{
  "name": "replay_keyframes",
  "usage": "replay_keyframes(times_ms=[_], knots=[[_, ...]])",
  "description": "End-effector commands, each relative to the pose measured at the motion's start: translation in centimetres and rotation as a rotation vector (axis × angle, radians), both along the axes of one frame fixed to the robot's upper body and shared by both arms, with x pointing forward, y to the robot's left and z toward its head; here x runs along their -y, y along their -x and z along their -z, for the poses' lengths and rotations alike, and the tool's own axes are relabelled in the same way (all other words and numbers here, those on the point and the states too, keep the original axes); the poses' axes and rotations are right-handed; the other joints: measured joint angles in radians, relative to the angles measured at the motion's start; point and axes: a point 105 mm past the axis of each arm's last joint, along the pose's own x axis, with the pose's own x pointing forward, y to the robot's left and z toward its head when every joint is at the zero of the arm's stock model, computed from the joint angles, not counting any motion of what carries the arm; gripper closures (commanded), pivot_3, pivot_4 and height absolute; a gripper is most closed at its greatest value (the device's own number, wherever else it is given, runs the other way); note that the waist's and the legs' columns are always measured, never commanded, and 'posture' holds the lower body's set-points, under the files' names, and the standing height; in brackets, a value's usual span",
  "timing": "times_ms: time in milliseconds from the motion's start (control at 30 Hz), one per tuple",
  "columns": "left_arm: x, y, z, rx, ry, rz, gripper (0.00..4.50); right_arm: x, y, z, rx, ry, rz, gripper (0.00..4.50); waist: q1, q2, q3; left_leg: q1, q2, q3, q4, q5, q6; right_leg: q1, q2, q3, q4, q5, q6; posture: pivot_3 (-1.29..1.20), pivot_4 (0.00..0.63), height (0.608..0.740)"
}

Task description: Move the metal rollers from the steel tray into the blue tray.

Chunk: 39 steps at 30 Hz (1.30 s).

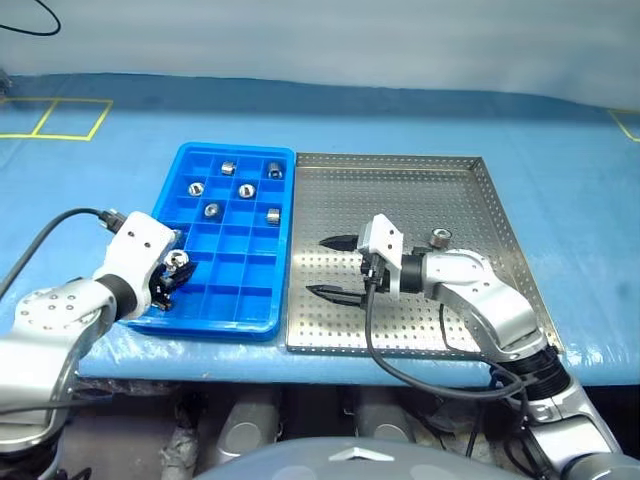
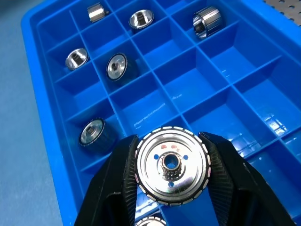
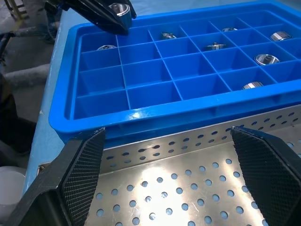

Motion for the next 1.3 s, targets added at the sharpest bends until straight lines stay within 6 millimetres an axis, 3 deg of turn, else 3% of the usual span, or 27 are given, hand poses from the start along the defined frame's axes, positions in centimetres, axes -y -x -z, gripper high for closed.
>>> replay_keyframes(times_ms=[33, 367, 600, 633, 800, 933, 1033, 1100, 1200, 1300], knots=[[-0.8, -0.9, 0.5, 0.035, -0.01, -0.059, 2.79, -0.2, -0.3, -0.8, 0.046, -0.001, -0.03, 0.0, 0.008, 0.0, 0.0, 0.0, 0.0, 0.0, 0.0, 0.0, -0.001, 0.0, 0.0, 0.0, 0.0, 0.0, 0.0, 0.07, 0.15, 0.74], [0.6, -3.5, 1.6, 0.044, 0.054, -0.059, 2.79, -0.1, -0.3, -0.9, 0.058, 0.002, -0.025, 0.0, 0.017, 0.0, 0.0, -0.001, 0.0, -0.006, 0.0, 0.002, -0.004, 0.0, 0.0, -0.003, 0.0, -0.002, -0.003, 0.04, 0.15, 0.74], [1.5, -3.6, 1.7, 0.033, 0.064, -0.01, 2.79, 0.4, -0.3, -1.0, 0.065, 0.004, 0.0, 0.0, 0.009, 0.0, 0.0, -0.001, 0.0, -0.007, -0.001, 0.001, -0.005, 0.0, 0.0, -0.003, 0.0, 0.001, -0.007, 0.02, 0.15, 0.74], [1.5, -3.5, 1.8, 0.025, 0.062, 0.002, 2.08, 0.5, -0.3, -1.0, 0.066, 0.004, 0.005, 0.0, 0.009, 0.0, 0.0, -0.001, 0.0, -0.007, -0.001, 0.001, -0.005, 0.0, 0.0, -0.003, 0.0, 0.001, -0.007, 0.02, 0.15, 0.74], [1.0, -3.5, 1.4, 0.042, 0.069, -0.035, 0.57, 0.7, -0.6, -1.1, 0.076, 0.003, 0.024, 0.0, 0.01, 0.0, 0.0, -0.001, 0.0, -0.008, -0.001, 0.001, -0.006, 0.0, 0.0, -0.005, 0.0, 0.0, -0.007, 0.01, 0.15, 0.74], [1.5, -3.4, 0.5, 0.088, 0.084, 0.0, 0.57, 0.8, -1.2, -1.5, 0.1, -0.008, 0.058, 0.0, 0.008, 0.0, 0.0, -0.001, 0.0, -0.008, -0.001, 0.001, -0.006, 0.0, 0.0, -0.005, 0.0, 0.0, -0.007, 0.02, 0.15, 0.74], [3.8, -3.2, -2.0, 0.228, 0.209, 0.112, 0.57, 1.4, -2.6, -1.9, 0.135, -0.011, 0.149, 0.0, 0.007, 0.0, 0.0, -0.001, 0.001, -0.008, -0.001, 0.001, -0.006, 0.0, 0.0, -0.005, 0.0, 0.0, -0.007, 0.02, 0.15, 0.74], [6.4, -2.1, -3.2, 0.269, 0.336, 0.251, 0.57, 2.3, -4.3, -1.8, 0.129, -0.001, 0.262, 0.0, 0.008, 0.0, 0.0, -0.002, 0.001, -0.008, -0.001, 0.001, -0.006, 0.0, -0.001, -0.004, 0.0, 0.001, -0.008, 0.02, 0.15, 0.74], [8.2, -0.5, -3.1, 0.231, 0.38, 0.389, 0.57, 3.6, -5.8, -1.3, 0.099, 0.033, 0.368, 0.0, 0.007, 0.0, 0.0, -0.002, 0.001, -0.007, -0.001, 0.001, -0.007, 0.0, -0.001, -0.004, 0.0, 0.0, -0.008, 0.02, 0.15, 0.74], [8.4, 0.2, -2.3, 0.175, 0.347, 0.439, 0.57, 4.9, -6.8, -0.7, 0.073, 0.082, 0.441, 0.0, 0.006, 0.0, 0.0, -0.001, 0.001, -0.008, -0.002, 0.001, -0.008, 0.0, 0.0, -0.004, 0.001, 0.0, -0.01, 0.02, 0.15, 0.74]])
